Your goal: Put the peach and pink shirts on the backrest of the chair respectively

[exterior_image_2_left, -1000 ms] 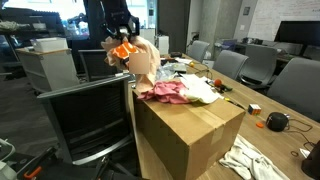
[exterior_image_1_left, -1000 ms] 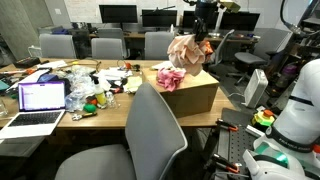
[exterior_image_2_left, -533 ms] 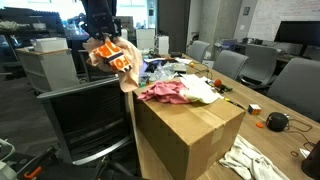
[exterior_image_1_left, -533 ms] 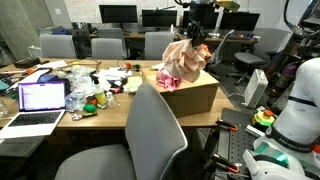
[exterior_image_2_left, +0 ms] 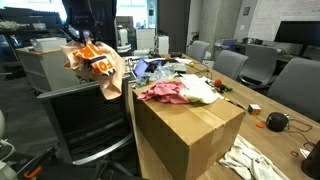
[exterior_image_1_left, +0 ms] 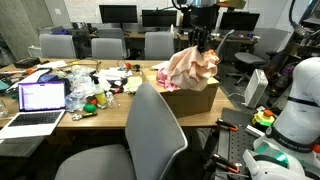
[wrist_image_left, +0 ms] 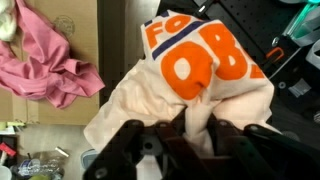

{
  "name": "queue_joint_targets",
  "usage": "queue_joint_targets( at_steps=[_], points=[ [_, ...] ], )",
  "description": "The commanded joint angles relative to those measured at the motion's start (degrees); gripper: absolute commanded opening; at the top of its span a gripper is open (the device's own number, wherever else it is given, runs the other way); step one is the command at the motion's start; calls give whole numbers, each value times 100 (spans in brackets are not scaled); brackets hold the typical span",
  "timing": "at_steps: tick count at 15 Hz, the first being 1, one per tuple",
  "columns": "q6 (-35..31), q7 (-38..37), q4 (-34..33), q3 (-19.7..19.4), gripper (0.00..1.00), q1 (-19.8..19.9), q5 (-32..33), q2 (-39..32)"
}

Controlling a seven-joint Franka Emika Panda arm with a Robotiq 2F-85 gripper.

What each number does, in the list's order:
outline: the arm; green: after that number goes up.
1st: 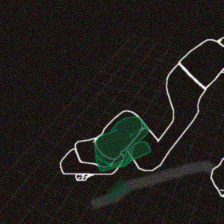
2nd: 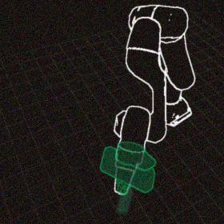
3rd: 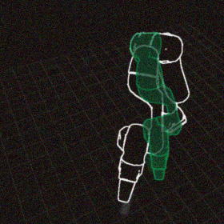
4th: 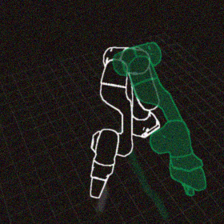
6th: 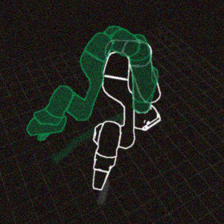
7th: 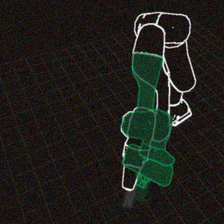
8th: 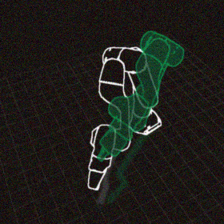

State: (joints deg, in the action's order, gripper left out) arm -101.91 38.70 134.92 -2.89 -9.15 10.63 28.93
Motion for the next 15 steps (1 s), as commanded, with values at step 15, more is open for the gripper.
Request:
queue_joint_targets(
  at_steps=[15],
  points=[
    [-529, 648, -405, 408, 4, -332, -292, -348]
  ],
)
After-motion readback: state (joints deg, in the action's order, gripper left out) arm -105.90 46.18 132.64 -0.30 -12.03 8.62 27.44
